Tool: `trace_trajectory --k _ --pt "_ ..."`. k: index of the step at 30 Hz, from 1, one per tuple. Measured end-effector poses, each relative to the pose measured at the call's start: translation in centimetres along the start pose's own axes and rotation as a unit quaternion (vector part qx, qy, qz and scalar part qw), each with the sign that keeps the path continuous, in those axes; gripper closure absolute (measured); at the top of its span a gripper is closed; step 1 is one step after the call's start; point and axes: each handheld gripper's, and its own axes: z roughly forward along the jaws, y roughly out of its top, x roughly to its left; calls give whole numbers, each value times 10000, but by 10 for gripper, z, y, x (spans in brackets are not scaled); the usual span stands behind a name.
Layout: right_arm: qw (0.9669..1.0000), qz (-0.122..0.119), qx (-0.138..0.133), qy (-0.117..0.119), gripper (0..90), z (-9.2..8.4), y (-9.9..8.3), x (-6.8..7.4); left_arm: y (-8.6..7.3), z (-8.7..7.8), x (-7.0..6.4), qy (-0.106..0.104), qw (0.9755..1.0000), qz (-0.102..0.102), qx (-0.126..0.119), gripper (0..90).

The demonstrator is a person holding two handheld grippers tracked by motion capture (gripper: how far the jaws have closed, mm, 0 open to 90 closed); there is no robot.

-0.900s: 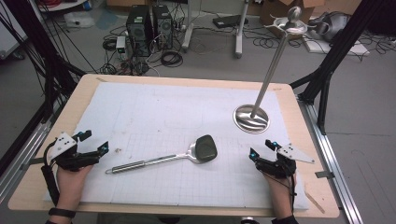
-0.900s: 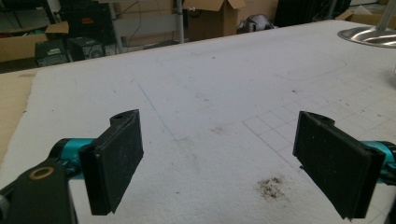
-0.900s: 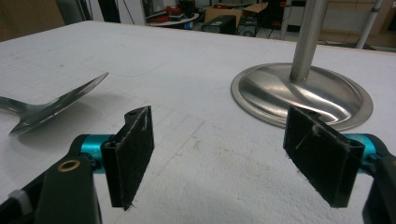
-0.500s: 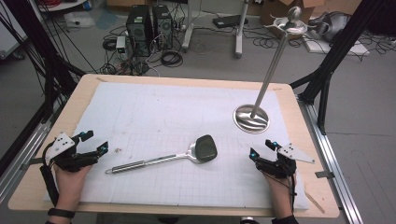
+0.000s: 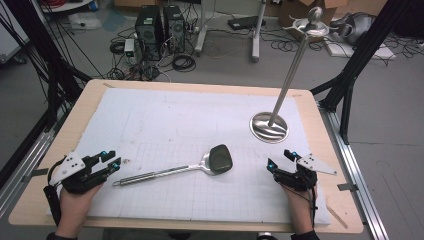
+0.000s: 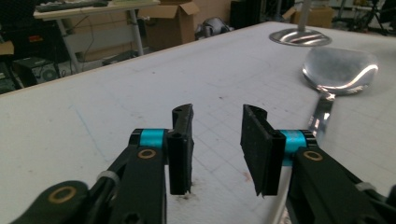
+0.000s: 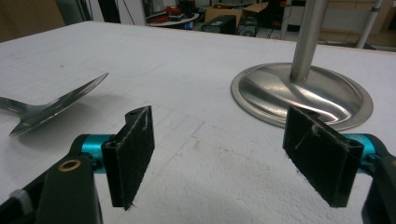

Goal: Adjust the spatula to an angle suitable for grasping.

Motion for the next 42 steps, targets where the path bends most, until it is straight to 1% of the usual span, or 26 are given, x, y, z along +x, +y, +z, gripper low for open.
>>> trace_trajectory --k 3,5,6,9,11,13,16,17,18,19,21,22,23,24,25,27,28,29,31,32,34,35,37,38,39,42 --pt "10000 0 -3 0 244 0 0 0 1 -1 -9 -253 9996 -74 81 732" --pt "10000 -3 2 -5 245 0 0 0 1 -1 -15 -396 9991 -79 160 771" --pt "10000 -3 2 -3 245 0 0 0 1 -1 -18 -509 9985 -63 183 785" --pt "10000 -12 2 -8 249 0 0 0 1 0 -26 -840 9959 -9 337 850" --pt "10000 3 10 -1 250 0 0 0 1 1 -30 -1024 9938 6 434 871" --pt "10000 -6 2 -4 249 0 0 0 0 1 -34 -1146 9919 27 555 886" --pt "10000 -9 2 -6 250 0 0 0 -2 3 -37 -1222 9898 -4 735 895" --pt "10000 -9 2 -6 250 0 0 0 -2 3 -37 -1222 9898 -4 735 896" --pt "10000 -12 1 -7 251 0 0 0 -4 5 -39 -1317 9874 -16 877 896" --pt "10000 -7 2 -5 251 0 0 0 -4 7 -40 -1391 9857 -40 950 896" --pt "10000 -9 2 -4 252 0 0 0 -4 10 -41 -1498 9825 -1 1108 897" --pt "10000 -7 5 -3 254 0 0 0 -5 11 -41 -1519 9808 41 1221 897" --pt "10000 17 19 5 255 0 0 1 -5 11 -41 -1519 9808 41 1221 897" --pt "10000 18 19 7 255 0 0 1 -6 15 -41 -1531 9781 25 1407 897" --pt "10000 8 13 8 256 0 0 0 -7 17 -40 -1517 9765 49 1530 897" --pt "10000 8 12 3 256 0 0 0 -9 20 -40 -1502 9752 83 1625 897" --pt "10000 8 12 3 256 0 0 0 -9 20 -40 -1502 9752 83 1625 898" --pt "10000 11 17 5 256 0 0 1 -10 23 -40 -1437 9734 149 1778 898" --pt "10000 -11 2 12 256 0 0 0 -11 26 -40 -1394 9712 153 1925 898" --pt "10000 -11 2 12 256 0 0 0 -11 26 -40 -1394 9712 153 1925 898" --pt "10000 -6 5 15 257 0 0 0 -12 30 -39 -1285 9696 236 2069 897" --pt "10000 11 15 10 257 0 0 1 -12 31 -39 -1278 9700 213 2055 898" --pt "10000 -6 5 16 257 0 0 0 -11 33 -38 -1187 9702 265 2096 897" --pt "10000 -9 1 14 257 0 0 0 -10 34 -37 -1175 9699 279 2113 898" --pt "10000 -12 0 15 257 0 0 0 -10 35 -37 -1153 9702 245 2116 898" --pt "10000 -20 -10 23 258 1 0 0 -8 37 -35 -1072 9697 276 2178 898"
